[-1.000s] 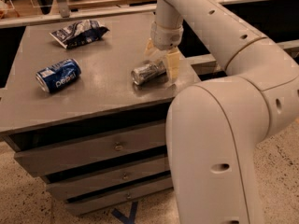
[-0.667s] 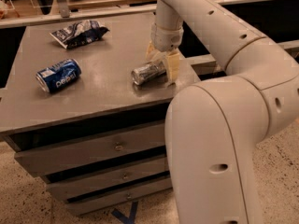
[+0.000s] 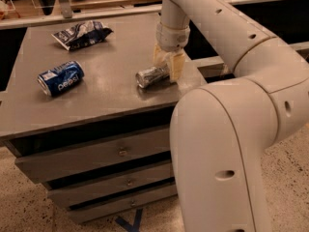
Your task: Place redbull can upright
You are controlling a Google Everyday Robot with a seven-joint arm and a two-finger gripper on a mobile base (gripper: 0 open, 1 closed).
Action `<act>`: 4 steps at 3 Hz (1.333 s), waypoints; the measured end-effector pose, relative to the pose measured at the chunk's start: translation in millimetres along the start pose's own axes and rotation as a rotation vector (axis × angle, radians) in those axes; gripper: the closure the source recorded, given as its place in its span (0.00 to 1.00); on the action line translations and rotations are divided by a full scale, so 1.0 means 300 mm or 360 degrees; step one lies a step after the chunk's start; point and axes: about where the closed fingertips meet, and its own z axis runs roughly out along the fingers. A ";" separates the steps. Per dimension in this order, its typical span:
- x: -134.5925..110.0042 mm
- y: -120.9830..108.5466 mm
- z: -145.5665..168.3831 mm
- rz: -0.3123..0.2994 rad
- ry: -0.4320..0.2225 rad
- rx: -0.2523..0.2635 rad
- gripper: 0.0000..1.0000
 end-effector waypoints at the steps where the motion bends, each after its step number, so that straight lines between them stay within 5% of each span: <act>1: 0.002 0.002 -0.002 0.0003 0.0001 0.0000 0.48; 4: 0.007 0.005 -0.013 0.0010 0.0006 -0.0001 0.50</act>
Offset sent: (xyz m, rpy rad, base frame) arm -0.0793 0.0590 0.1453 -0.1305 -0.1966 0.2647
